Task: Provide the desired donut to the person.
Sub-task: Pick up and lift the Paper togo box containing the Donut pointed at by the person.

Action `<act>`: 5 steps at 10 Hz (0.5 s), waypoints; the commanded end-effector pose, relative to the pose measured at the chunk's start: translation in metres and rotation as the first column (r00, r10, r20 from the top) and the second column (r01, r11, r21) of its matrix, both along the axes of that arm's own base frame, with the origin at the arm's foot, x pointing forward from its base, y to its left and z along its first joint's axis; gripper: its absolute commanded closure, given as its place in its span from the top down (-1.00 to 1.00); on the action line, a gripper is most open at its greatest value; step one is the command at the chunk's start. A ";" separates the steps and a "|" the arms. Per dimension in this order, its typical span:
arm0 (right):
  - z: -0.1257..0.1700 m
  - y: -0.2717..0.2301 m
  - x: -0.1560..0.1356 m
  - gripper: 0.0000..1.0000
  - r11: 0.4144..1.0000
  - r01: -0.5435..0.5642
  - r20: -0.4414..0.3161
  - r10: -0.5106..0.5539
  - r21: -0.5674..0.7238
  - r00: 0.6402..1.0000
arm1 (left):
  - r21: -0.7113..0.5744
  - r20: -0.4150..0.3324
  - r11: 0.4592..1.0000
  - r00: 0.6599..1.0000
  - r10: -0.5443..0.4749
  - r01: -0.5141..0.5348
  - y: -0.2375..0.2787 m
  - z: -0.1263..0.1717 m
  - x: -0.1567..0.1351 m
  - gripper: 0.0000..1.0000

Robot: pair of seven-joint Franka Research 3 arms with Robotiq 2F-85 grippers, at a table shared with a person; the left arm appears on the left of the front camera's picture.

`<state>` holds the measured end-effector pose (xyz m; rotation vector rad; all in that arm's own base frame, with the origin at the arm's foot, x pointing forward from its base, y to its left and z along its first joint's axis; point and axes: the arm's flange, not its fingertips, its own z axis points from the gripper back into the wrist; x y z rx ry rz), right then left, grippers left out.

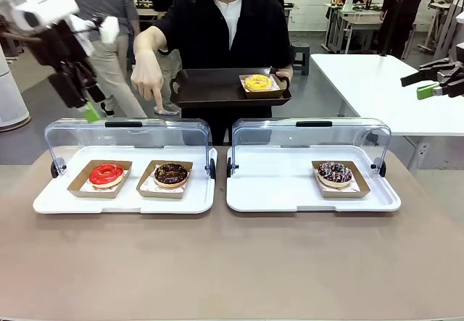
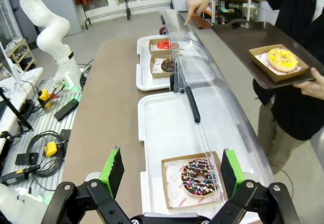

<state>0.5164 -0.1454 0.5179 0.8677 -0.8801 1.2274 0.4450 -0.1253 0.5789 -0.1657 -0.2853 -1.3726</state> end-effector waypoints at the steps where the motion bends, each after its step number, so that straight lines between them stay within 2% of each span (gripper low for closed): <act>1: 0.000 0.001 0.001 1.00 1.000 0.006 -0.005 -0.006 -0.001 1.000 | 0.077 0.076 0.996 0.997 0.027 -0.033 -0.024 -0.022 0.000 1.00; 3: 0.000 0.001 0.001 1.00 1.000 0.006 -0.005 -0.006 -0.001 1.000 | 0.122 0.161 0.993 0.987 -0.014 -0.006 -0.050 -0.051 -0.005 1.00; 5: 0.000 0.001 0.001 1.00 1.000 0.006 -0.005 -0.006 -0.001 1.000 | 0.127 0.197 0.990 0.977 -0.079 0.055 -0.064 -0.073 -0.014 1.00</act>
